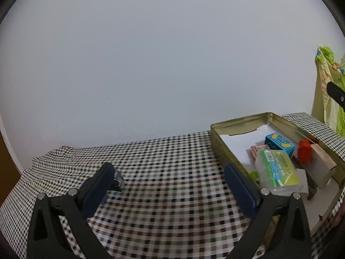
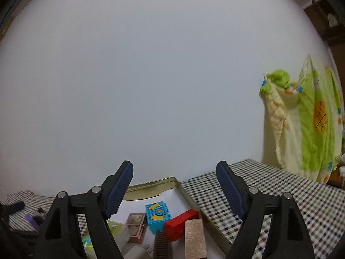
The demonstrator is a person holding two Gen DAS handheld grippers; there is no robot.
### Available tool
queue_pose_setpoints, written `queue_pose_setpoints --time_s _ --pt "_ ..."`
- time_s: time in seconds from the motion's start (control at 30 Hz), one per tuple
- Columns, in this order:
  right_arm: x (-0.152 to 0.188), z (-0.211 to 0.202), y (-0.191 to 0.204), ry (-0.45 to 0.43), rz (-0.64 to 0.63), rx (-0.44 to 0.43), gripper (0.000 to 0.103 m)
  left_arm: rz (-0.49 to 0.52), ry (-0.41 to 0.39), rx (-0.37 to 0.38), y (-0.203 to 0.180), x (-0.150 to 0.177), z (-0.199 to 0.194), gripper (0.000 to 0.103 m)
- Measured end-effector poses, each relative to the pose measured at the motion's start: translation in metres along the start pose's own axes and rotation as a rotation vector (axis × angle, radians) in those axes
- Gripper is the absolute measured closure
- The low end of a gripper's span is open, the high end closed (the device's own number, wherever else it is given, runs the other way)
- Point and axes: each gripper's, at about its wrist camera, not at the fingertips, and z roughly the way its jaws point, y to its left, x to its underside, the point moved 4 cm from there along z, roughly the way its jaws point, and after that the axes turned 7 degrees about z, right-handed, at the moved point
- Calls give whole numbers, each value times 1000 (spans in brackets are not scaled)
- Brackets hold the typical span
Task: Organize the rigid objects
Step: 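Withdraw both open grippers from the tray toward the table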
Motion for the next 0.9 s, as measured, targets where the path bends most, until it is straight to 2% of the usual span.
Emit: queue_pose_setpoints --time_s 0.23,0.43,0.57,0.9 --pt "-1 -23 -8 -51 75 98 22 -17 14 44 12 7 -1 1" --pt "5 -39 20 -80 45 127 22 -38 30 75 27 15 1 1" --pt "15 -45 49 -71 25 107 22 -42 36 73 41 19 4 1" --pt "45 -34 118 57 47 9 22 -77 117 55 90 37 29 1"
